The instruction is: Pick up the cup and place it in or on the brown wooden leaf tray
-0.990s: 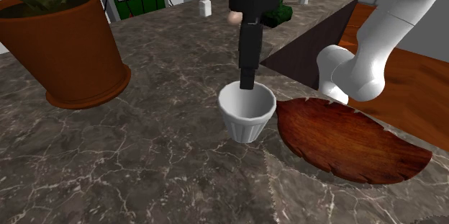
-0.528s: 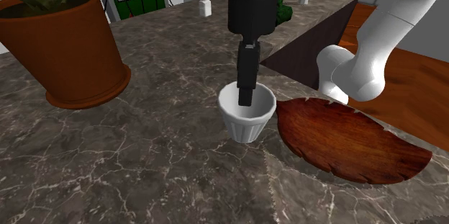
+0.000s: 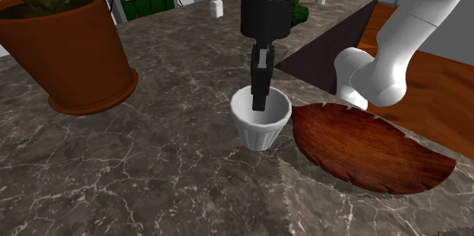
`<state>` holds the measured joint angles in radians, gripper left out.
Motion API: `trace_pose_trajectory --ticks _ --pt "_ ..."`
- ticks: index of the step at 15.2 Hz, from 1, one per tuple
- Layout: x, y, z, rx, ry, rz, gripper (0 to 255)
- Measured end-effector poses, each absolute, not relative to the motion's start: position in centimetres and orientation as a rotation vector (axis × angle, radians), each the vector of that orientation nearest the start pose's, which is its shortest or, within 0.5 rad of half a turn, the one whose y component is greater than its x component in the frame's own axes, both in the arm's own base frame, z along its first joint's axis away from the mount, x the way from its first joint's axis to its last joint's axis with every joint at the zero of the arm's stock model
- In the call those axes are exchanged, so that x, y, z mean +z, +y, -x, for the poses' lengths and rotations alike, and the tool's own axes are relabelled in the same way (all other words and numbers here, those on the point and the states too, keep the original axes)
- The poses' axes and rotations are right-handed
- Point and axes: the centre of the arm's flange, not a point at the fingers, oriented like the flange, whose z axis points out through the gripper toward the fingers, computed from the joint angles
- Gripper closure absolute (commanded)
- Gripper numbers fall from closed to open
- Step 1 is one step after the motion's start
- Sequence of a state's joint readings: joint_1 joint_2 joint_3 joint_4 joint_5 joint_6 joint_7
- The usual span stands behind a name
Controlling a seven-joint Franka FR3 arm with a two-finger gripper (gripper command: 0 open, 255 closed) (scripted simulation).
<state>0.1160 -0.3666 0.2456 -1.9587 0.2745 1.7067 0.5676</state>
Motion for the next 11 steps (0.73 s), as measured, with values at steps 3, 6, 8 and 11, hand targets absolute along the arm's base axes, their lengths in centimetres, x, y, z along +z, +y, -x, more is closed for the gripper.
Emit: trace_pose_trajectory --ticks 3,6,8,11 --pt "63.2 20.2 -40.8 -0.018 0.350 2.906 255" --pt "63.2 20.2 -40.8 -0.019 0.350 2.906 255" --pt "63.2 20.2 -40.8 -0.019 0.350 2.906 255" --pt "64.2 20.2 -40.8 -0.017 0.351 2.907 255"
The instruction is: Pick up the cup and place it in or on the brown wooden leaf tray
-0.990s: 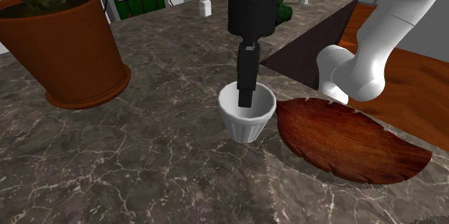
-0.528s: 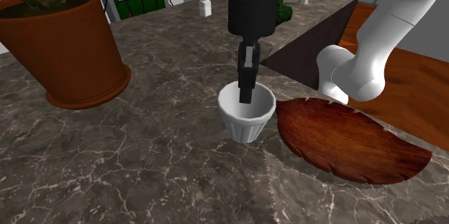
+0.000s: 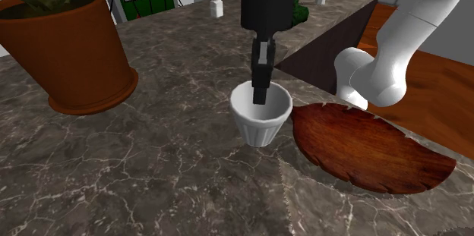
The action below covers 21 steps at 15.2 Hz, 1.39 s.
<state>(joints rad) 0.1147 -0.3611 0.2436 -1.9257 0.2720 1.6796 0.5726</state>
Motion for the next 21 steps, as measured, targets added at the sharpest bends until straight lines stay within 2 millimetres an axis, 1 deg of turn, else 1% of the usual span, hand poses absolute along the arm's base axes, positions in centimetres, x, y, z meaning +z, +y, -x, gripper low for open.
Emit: trace_pose_trajectory --ticks 13,17,18,21 --pt "71.1 20.2 -40.8 -0.017 0.351 2.907 255" --pt "73.0 20.3 -40.8 -0.017 0.351 2.907 255" --pt "73.2 20.3 -40.2 -0.016 0.351 2.907 255" --pt "74.0 20.8 -36.8 -0.017 0.350 2.907 255"
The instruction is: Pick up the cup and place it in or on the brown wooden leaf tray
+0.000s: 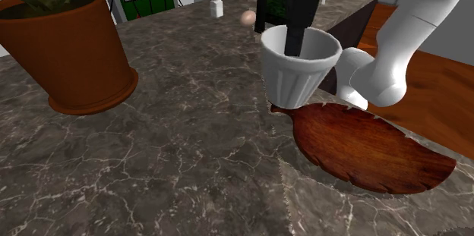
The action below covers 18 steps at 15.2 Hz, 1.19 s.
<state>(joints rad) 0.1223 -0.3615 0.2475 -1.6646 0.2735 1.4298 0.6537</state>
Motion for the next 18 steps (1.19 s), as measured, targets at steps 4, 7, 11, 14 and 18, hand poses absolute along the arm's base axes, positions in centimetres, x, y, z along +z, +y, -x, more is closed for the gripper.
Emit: trace_pose_trajectory --ticks 4,7,11,14,18 --pt "74.8 21.3 -32.1 -0.018 0.350 2.906 255" --pt "75.2 22.0 -28.1 -0.018 0.350 2.906 255" --pt "74.7 22.4 -24.9 -0.018 0.350 2.907 255" --pt "73.2 22.5 -24.7 -0.017 0.351 2.907 255" --pt "71.2 22.5 -24.6 -0.016 0.351 2.907 255"
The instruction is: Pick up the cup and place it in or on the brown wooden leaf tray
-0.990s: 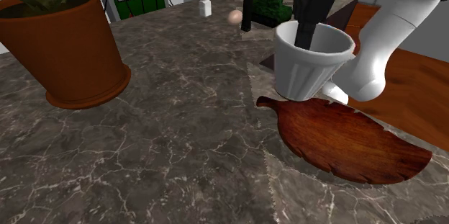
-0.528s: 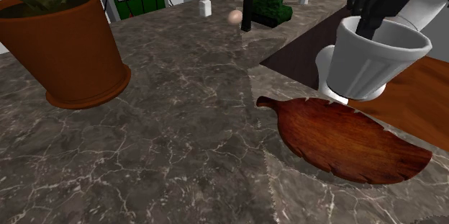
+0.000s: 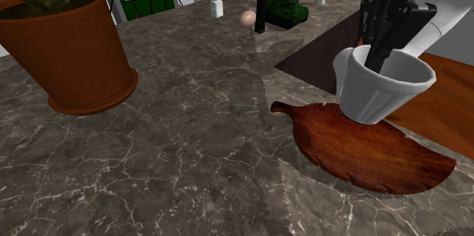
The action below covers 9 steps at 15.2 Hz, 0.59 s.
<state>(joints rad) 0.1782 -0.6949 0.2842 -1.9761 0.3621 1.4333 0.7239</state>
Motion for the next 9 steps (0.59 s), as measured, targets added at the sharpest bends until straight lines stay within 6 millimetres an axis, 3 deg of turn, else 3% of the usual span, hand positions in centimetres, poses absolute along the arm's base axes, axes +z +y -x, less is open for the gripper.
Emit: trace_pose_trajectory --ticks 9 --pt "66.7 22.6 -24.6 -0.016 0.351 2.907 255"
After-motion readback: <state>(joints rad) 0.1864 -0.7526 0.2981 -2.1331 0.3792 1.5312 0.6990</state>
